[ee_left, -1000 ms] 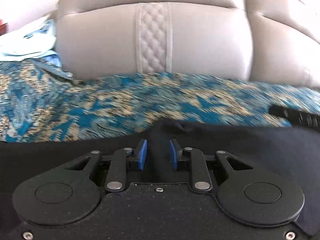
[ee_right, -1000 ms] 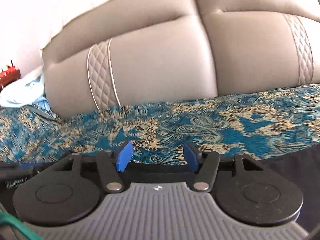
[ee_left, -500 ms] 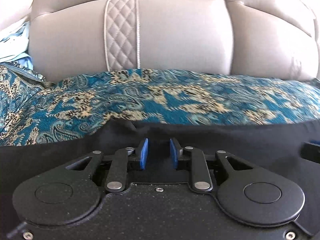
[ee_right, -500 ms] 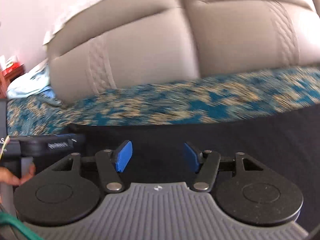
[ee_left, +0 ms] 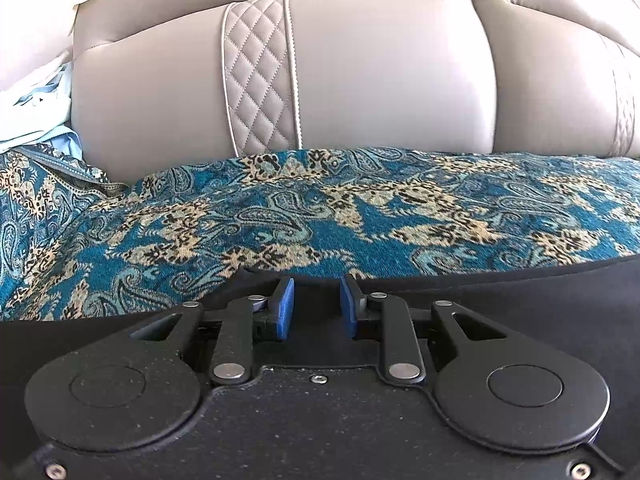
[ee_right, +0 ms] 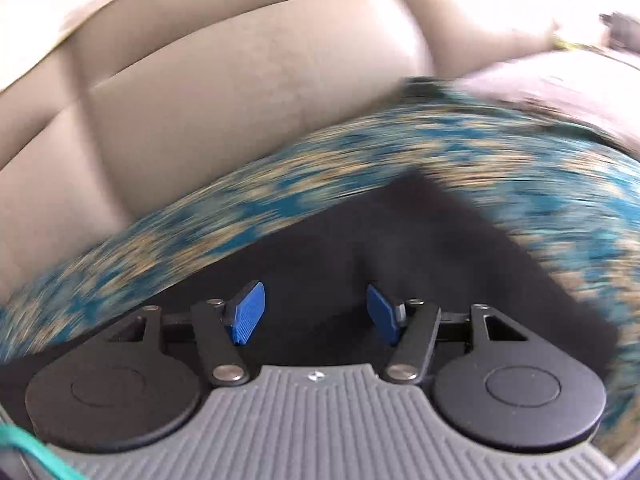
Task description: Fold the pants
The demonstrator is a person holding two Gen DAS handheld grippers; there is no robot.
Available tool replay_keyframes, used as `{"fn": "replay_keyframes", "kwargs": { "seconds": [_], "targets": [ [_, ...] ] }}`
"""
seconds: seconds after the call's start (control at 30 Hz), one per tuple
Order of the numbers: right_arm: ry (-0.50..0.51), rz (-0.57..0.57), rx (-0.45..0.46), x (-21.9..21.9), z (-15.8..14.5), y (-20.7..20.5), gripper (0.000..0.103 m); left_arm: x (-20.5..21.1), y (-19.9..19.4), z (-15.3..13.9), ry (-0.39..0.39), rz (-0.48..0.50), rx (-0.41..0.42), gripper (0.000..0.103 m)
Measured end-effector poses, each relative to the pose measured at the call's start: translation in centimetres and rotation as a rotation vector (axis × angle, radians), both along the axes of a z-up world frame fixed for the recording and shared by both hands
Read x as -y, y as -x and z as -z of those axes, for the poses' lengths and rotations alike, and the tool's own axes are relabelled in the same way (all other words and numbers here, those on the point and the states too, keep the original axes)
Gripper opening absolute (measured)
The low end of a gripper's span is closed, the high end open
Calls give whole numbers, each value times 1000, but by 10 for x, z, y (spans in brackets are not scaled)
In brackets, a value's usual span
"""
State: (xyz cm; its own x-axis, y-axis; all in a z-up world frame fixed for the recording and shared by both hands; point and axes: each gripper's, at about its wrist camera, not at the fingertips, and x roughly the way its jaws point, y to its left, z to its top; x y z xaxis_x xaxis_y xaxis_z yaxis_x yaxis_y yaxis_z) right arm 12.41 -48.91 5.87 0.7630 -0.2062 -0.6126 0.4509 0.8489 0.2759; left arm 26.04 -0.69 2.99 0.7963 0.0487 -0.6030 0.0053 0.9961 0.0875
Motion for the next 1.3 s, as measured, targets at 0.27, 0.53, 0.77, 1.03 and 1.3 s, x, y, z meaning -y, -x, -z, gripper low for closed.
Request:
{"fn": "replay_keyframes", "kwargs": {
  "seconds": [0.27,0.53,0.77,1.03,1.3],
  "targets": [
    [-305,252,150,101,-14,94,79,13,-1,-13,22,-23,-17,26],
    [-383,278,-8,102,-4,124,76,33,53,-21,11,109,-6,35],
    [-364,264,-119,83,4,110,61,-6,60,-5,-25,-14,-27,35],
    [-452,289,-76,76,11,124,62,-37,27,1,-37,-166,-29,36],
    [-633,275,75,97,27,127,63,-32,28,8,-76,-165,6,35]
  ]
}}
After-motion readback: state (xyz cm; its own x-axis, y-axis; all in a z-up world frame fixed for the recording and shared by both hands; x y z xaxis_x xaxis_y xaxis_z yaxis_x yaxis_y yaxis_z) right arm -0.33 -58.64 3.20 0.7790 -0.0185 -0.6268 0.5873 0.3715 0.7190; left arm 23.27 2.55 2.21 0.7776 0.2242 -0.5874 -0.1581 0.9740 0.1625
